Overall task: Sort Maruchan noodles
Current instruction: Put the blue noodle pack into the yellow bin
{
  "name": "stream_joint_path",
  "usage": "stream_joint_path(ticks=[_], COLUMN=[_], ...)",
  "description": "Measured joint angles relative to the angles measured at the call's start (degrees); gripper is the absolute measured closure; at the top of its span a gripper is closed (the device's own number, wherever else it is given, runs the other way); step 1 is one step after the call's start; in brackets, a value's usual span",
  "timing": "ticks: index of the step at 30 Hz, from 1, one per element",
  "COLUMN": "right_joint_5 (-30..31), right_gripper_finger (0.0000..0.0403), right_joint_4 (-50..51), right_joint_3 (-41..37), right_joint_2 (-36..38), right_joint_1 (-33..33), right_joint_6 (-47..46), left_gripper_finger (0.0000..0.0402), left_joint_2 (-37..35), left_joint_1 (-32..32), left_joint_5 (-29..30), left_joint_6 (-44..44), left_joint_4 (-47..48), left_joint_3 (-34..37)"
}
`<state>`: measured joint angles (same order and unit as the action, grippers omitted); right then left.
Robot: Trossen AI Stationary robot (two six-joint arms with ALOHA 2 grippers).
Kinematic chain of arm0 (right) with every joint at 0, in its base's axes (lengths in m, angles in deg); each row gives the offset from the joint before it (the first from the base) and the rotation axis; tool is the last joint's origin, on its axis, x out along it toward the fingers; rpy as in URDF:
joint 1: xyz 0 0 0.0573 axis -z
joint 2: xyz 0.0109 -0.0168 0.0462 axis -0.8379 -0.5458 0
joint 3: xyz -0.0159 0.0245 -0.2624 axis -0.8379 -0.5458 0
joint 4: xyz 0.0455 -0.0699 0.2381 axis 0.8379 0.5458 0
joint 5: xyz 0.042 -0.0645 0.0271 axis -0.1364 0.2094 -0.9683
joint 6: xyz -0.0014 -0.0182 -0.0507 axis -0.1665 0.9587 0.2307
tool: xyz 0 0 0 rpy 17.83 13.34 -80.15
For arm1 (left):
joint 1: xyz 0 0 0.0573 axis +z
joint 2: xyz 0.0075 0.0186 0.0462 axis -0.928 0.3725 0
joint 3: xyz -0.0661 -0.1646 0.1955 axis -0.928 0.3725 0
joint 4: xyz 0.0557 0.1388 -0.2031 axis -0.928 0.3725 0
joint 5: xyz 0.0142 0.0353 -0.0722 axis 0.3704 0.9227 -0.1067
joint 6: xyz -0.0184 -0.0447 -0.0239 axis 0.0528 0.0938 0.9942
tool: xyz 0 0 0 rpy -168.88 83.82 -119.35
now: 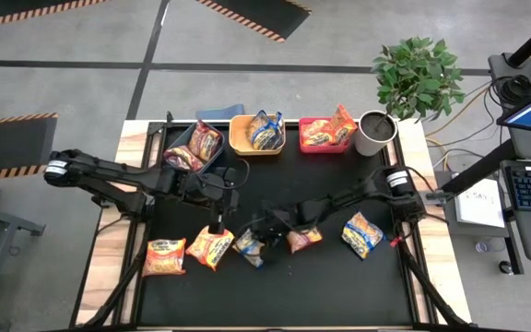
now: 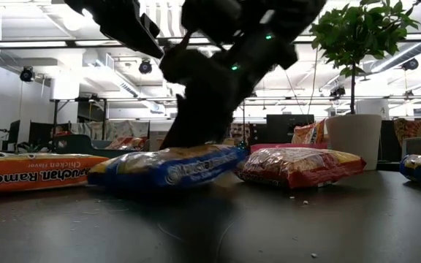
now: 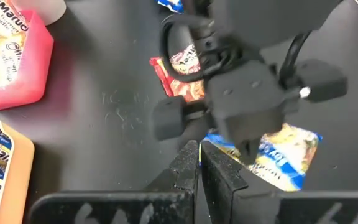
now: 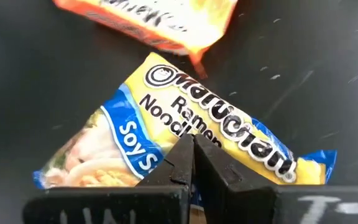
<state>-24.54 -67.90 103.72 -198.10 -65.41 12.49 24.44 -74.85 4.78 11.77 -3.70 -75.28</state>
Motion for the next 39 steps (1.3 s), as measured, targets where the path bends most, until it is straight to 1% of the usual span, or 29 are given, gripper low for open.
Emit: stream_joint_path(ticks=[4, 5, 9, 11, 17, 25, 28, 33, 39], right_joint_5=[0.88, 1.99, 11.18, 13.43, 13.61, 13.66, 13.59, 13.56, 13.54], right_gripper_finger=[0.0394, 0.0394, 0.0394, 0.0394, 0.0394, 0.0394, 0.0394, 0.0394, 0.0394], right_joint_4=[0.85, 0.69, 0.75, 0.60, 2.11, 7.38, 7.73, 7.46, 7.14], right_joint_3=[1.69, 1.69, 1.67, 1.92, 2.11, 0.46, -1.79, -5.27, -8.60], right_joint_2=[-0.87, -0.87, -0.23, -0.02, 1.79, 6.57, 8.16, 10.44, 12.43], right_joint_1=[2.16, 2.75, 5.40, 6.90, 9.71, 10.29, 10.29, 10.62, 10.67], right_joint_6=[2.11, 2.55, 3.20, 3.44, 4.64, 6.17, 5.69, 3.52, 0.46], left_gripper_finger=[0.0400, 0.0400, 0.0400, 0.0400, 0.0400, 0.0400, 0.0400, 0.0400, 0.0400], left_joint_2=[0.15, 0.15, 0.11, 0.11, 0.11, 0.11, 0.11, 0.13, 0.69], left_joint_1=[0.00, 0.00, 0.00, 0.08, 0.09, 0.24, 0.46, 1.51, 3.06], left_joint_5=[0.00, 0.00, 0.00, 0.00, 0.00, -0.04, -0.11, -0.17, -0.17], left_joint_6=[-0.04, -0.04, -0.27, -0.58, -1.15, -1.77, -2.02, -3.33, -3.42], left_joint_4=[-0.02, -0.02, 0.01, 0.08, 0.48, -0.42, -3.51, -12.48, -21.32], left_joint_3=[0.00, 0.00, 0.00, 0.00, 0.35, 6.11, 9.64, 16.32, 21.15])
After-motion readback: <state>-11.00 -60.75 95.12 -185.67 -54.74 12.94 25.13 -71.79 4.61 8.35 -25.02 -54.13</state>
